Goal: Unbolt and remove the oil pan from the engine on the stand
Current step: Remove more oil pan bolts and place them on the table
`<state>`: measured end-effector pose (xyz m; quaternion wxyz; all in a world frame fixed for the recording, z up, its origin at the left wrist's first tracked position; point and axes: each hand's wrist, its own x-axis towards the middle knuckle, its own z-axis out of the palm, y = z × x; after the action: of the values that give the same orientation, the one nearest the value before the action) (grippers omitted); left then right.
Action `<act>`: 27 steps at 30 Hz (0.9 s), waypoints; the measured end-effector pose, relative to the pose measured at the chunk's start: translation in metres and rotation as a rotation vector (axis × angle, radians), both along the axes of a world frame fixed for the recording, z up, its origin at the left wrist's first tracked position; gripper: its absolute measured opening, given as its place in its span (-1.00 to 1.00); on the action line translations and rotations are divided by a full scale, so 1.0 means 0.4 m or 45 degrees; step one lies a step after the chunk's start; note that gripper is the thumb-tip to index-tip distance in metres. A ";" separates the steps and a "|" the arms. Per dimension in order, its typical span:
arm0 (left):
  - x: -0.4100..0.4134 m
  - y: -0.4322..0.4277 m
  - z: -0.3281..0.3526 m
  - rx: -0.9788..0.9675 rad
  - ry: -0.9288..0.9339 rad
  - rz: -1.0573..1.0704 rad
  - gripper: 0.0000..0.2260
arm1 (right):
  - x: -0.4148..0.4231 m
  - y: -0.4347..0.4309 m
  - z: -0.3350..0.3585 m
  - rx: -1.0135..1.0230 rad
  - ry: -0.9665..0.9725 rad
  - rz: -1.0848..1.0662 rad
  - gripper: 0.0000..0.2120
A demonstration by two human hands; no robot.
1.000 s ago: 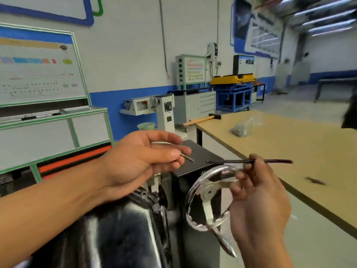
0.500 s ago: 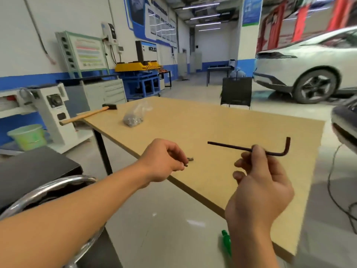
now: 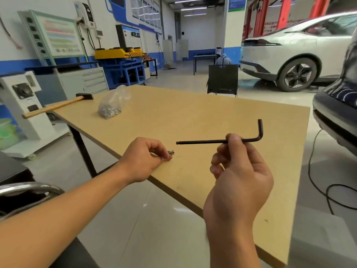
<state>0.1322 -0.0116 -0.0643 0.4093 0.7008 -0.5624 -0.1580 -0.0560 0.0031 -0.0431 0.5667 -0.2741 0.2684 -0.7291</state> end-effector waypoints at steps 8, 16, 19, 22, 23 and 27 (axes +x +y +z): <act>0.007 0.014 -0.015 -0.080 0.024 0.055 -0.72 | 0.006 0.004 -0.004 -0.021 -0.006 0.003 -0.67; 0.016 0.263 0.247 0.120 -0.253 -0.129 -0.57 | 0.088 0.099 0.043 -0.379 0.305 0.053 -0.76; 0.007 0.463 0.345 0.054 -0.370 -0.164 -0.67 | 0.146 0.213 0.078 -0.642 0.446 0.265 -0.79; -0.001 0.679 0.403 0.018 -0.572 -0.100 -0.75 | 0.210 0.378 0.103 -0.827 0.409 0.570 -0.83; 0.002 0.753 0.417 0.019 -0.648 -0.047 -0.76 | 0.229 0.438 0.110 -0.863 0.376 0.661 -0.83; 0.022 1.038 0.459 0.097 -0.792 0.244 -0.82 | 0.294 0.673 0.129 -1.057 0.367 0.947 -0.86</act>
<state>0.1410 0.4037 0.1193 0.2045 0.7801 -0.5856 0.0820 0.0616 0.2723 0.0084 0.5875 -0.6462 -0.0802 -0.4804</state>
